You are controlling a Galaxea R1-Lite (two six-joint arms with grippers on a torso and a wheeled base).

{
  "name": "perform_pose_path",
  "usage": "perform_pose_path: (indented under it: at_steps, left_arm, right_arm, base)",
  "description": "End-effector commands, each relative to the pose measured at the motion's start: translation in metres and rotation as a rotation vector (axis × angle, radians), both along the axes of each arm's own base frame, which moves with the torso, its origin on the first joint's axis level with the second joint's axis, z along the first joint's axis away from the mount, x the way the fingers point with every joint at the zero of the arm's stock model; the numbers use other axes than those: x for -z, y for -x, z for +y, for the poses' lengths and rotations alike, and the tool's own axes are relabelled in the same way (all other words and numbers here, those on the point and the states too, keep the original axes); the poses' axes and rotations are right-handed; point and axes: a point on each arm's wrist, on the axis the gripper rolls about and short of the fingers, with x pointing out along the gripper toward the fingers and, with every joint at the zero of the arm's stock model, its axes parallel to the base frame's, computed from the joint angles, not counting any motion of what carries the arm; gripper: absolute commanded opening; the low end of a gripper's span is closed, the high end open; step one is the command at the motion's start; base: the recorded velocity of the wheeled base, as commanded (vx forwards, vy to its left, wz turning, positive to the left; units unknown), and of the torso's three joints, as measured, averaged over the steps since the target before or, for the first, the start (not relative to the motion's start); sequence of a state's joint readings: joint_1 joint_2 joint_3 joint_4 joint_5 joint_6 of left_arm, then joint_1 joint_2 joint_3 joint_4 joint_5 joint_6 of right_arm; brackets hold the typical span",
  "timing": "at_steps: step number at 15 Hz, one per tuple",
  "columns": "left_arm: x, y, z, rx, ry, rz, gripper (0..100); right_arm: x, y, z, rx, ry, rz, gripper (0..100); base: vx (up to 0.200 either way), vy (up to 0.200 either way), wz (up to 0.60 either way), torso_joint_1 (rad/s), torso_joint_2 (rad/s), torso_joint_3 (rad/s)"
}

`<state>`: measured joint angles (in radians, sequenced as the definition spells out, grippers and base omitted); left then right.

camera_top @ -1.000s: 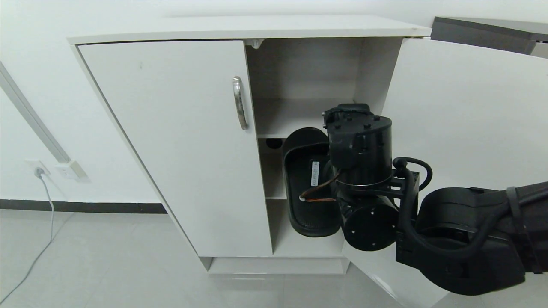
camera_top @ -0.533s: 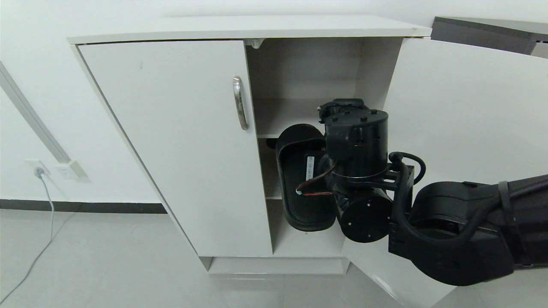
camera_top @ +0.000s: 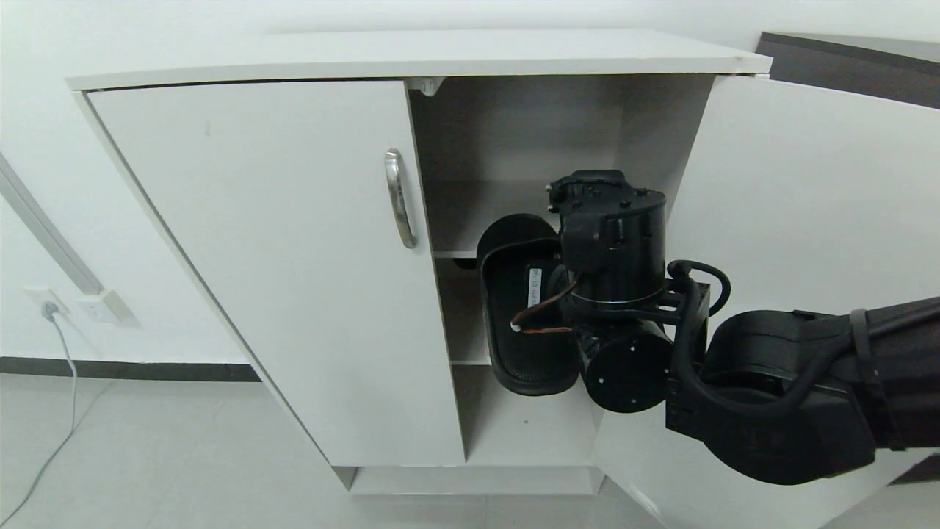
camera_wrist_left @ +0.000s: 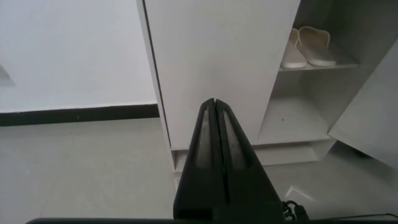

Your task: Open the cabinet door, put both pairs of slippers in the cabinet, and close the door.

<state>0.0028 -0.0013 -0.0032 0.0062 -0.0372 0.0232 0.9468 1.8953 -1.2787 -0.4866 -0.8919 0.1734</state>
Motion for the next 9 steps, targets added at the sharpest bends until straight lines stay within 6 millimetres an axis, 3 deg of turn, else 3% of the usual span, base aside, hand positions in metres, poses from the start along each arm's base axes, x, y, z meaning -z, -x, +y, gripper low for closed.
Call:
perform_pose_path:
  at_steps: [1,3,9]
  left_arm:
    - [0.0000,-0.0001,0.0000,-0.001,0.000,0.001,0]
    - [0.0003,-0.0002,0.0000,-0.001,0.000,0.001,0]
    - [0.0003,-0.0002,0.0000,-0.001,0.000,0.001,0]
  right_arm:
    - [0.0007,0.0006,-0.0001,0.001,0.003,0.001,0]
    - [0.0028,0.0008,-0.0004,0.000,0.008,0.006,0]
    - [0.0088,0.0052,-0.0005,-0.018,0.051,0.001,0]
  base:
    - [0.200,0.000,0.00,0.002,0.00,0.007]
    - [0.200,0.000,0.00,0.000,0.00,0.000]
    - [0.000,0.000,0.00,0.000,0.00,0.000]
